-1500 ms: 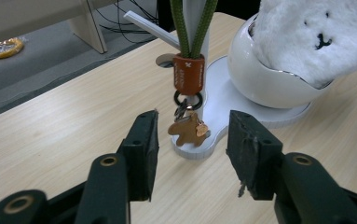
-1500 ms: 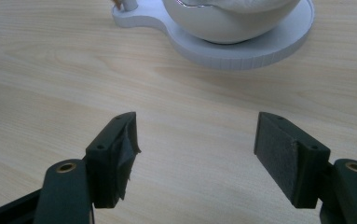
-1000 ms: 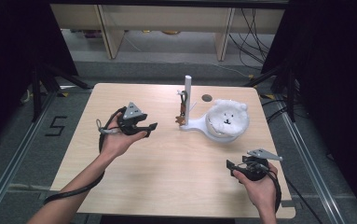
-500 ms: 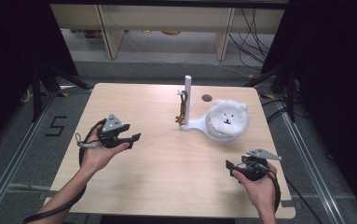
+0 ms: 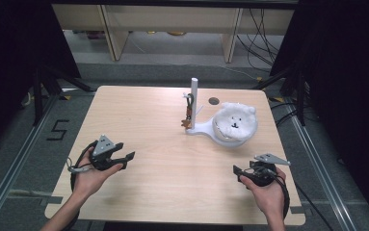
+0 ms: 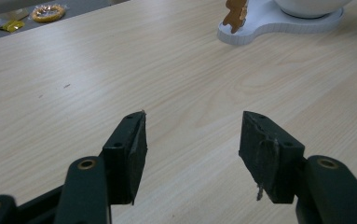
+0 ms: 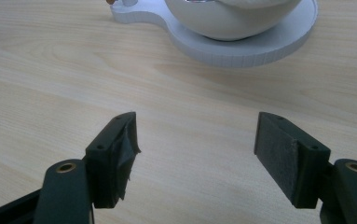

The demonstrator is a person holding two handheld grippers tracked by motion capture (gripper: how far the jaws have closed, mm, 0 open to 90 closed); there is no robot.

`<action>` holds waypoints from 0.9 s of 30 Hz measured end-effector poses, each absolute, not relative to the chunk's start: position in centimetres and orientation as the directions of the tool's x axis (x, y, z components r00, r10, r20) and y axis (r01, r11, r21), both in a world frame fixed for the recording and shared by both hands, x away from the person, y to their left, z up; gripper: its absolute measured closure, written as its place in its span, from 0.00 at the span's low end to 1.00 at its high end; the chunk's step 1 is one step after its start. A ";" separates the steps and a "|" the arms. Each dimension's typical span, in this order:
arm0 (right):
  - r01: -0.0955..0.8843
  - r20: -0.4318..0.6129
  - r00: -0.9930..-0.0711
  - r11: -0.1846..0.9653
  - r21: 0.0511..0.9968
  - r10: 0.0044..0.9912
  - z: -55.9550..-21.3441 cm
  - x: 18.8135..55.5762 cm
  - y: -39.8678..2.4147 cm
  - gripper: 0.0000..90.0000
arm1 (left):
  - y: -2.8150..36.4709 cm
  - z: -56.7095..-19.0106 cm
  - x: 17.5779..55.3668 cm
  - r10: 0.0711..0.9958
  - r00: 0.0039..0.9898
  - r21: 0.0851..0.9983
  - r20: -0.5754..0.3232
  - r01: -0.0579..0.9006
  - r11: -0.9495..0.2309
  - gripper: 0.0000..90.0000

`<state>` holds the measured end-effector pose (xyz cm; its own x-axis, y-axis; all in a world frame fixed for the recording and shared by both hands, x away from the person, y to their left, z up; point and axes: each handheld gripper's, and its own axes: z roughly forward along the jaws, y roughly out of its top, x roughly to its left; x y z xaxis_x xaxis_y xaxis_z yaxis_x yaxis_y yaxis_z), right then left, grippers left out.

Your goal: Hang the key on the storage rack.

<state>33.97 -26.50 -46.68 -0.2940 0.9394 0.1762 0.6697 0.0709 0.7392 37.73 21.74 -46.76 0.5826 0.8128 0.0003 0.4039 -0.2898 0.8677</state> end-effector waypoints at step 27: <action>0.662 0.145 -0.317 0.109 0.742 0.937 -47.3 34.2 -26.7 0.34 | 24.9 -52.2 34.8 0.863 0.505 0.893 -0.004 0.390 -0.224 0.42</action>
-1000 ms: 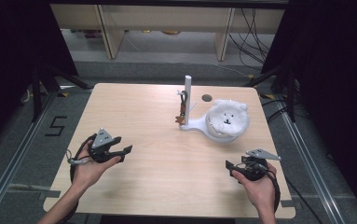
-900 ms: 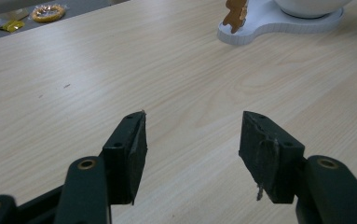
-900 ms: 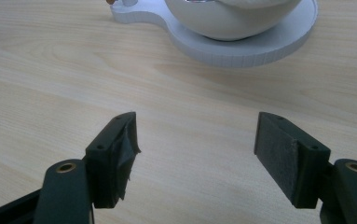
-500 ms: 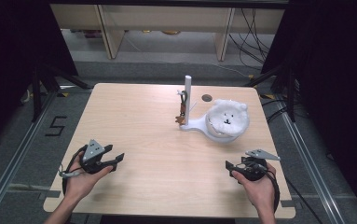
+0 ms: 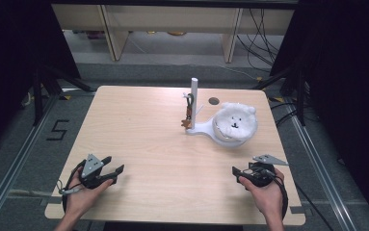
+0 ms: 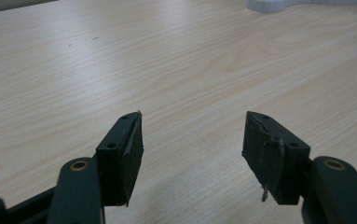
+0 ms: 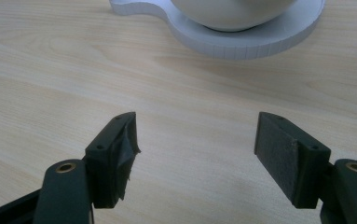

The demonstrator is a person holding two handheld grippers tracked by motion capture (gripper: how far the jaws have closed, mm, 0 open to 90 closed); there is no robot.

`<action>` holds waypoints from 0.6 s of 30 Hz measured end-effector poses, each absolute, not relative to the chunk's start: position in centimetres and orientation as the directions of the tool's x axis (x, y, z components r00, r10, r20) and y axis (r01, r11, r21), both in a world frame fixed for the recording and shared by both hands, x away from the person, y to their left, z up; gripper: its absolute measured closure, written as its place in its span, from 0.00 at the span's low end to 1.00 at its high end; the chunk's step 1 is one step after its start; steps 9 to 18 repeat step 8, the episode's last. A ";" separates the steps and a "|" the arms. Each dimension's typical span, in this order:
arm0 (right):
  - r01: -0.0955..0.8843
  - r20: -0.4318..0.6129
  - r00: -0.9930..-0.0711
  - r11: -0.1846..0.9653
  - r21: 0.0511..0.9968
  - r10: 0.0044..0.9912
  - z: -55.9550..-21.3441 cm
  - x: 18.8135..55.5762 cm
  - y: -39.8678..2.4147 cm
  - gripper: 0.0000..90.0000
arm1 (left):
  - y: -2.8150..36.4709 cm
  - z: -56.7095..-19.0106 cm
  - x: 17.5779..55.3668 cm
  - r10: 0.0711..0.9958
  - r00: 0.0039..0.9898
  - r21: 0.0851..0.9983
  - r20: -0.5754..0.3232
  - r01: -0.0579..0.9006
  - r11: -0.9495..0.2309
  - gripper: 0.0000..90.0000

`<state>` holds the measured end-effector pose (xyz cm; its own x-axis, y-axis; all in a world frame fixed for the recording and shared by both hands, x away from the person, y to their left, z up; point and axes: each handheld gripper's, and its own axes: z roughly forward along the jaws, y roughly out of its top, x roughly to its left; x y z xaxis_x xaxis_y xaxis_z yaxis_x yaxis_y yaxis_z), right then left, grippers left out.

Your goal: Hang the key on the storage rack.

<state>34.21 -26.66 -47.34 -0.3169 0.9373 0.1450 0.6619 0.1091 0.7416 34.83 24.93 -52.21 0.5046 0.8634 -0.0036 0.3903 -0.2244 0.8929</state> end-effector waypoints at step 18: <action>0.686 0.183 -0.292 0.072 0.724 0.939 -47.4 34.0 -26.5 0.34 | 25.0 -52.3 34.8 0.868 0.496 0.894 -0.012 0.394 -0.214 0.41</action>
